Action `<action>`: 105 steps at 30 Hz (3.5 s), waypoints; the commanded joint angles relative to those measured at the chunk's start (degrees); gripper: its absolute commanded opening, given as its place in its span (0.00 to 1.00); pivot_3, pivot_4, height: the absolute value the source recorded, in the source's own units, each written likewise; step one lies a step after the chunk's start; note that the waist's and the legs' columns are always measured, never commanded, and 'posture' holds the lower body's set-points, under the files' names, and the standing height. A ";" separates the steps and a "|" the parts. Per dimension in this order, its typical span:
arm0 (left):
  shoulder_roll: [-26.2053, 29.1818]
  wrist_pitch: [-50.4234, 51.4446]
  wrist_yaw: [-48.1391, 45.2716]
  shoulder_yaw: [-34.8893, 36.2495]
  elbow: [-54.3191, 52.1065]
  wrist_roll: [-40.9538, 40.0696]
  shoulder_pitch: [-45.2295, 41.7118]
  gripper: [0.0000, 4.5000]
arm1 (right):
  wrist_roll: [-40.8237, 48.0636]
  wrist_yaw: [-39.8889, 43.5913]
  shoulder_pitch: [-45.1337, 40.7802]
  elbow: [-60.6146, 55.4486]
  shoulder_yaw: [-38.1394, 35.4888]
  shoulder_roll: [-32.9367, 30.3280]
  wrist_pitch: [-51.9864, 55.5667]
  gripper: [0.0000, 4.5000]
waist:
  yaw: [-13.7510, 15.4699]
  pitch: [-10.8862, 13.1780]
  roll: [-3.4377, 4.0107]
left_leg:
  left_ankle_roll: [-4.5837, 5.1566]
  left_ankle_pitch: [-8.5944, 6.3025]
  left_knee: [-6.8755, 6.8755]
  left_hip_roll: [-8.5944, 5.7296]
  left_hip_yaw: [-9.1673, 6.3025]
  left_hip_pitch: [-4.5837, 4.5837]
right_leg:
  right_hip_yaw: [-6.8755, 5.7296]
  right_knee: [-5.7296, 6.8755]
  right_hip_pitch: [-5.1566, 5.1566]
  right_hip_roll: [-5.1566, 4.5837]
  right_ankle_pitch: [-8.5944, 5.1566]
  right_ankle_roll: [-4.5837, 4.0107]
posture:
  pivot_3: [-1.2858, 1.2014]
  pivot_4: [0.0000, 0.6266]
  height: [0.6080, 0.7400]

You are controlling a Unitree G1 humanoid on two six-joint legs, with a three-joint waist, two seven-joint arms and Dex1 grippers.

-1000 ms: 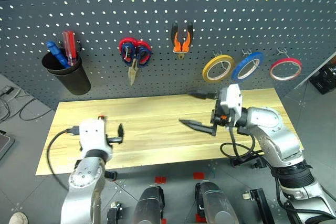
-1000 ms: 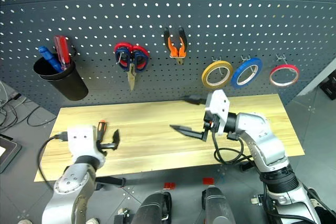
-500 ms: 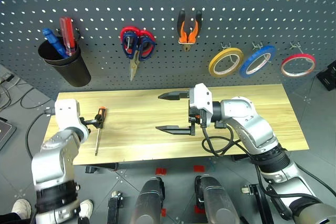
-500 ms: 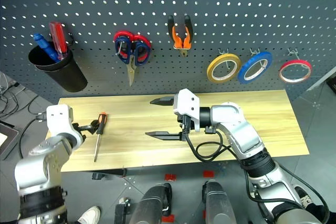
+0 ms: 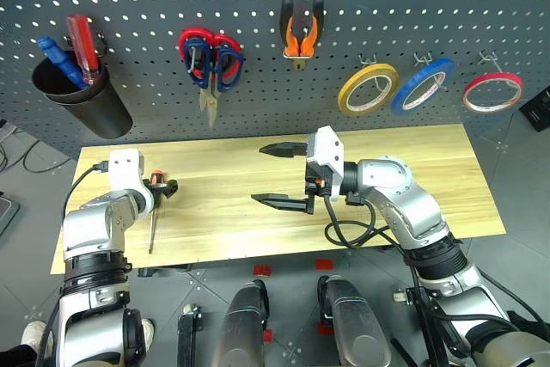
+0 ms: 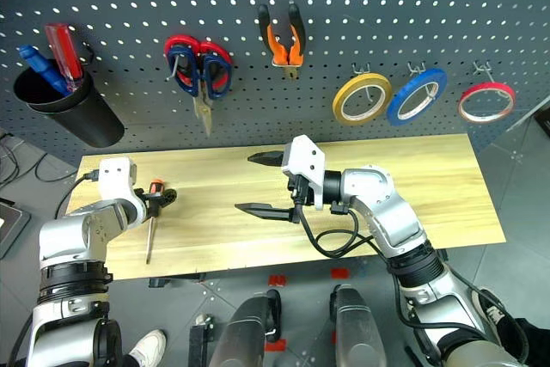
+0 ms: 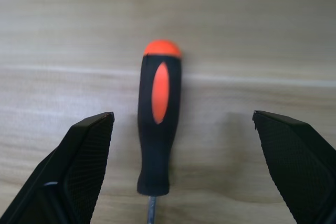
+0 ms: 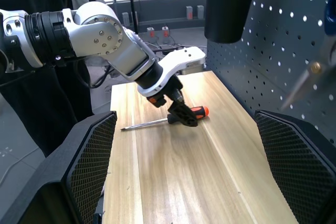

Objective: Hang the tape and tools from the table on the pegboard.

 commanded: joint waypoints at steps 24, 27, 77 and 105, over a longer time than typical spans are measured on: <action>5.45 -5.77 -5.66 -3.66 12.54 0.48 -6.02 0.21 | 0.98 -1.54 -0.63 -1.68 -1.71 0.89 1.30 1.00 | 0.10 1.60 -0.03 | -0.16 0.09 -0.06 0.01 0.13 -0.08 | 0.00 -0.06 -0.13 -0.03 0.01 0.00 | 0.46 0.75 1.00; 5.45 -5.68 -5.69 -3.62 12.39 0.39 -5.99 0.21 | 0.83 -1.43 -0.86 -1.13 -1.74 0.99 0.91 1.00 | 0.10 1.60 -0.03 | -0.16 0.09 -0.06 0.02 0.12 -0.08 | -0.01 -0.05 -0.13 -0.03 0.01 0.00 | 0.46 0.74 1.00; 0.08 -22.15 20.11 -12.26 -43.40 30.98 -11.11 0.21 | 19.98 -20.35 -6.18 -10.12 -17.99 6.36 12.38 1.00 | 1.13 -6.54 -0.40 | -0.68 0.45 -0.11 -0.11 -0.60 -0.54 | -0.44 -0.20 -0.17 0.08 0.13 -0.19 | 0.48 0.28 1.00; -11.90 -21.51 24.09 -3.04 -36.74 26.18 -8.54 0.49 | 16.27 -20.35 -4.84 -7.49 -16.88 4.59 11.13 1.00 | 0.36 -6.60 -0.41 | -0.68 0.46 -0.05 -0.09 -0.54 -0.54 | -0.48 -0.09 -0.22 0.07 0.14 -0.19 | 0.48 0.31 1.00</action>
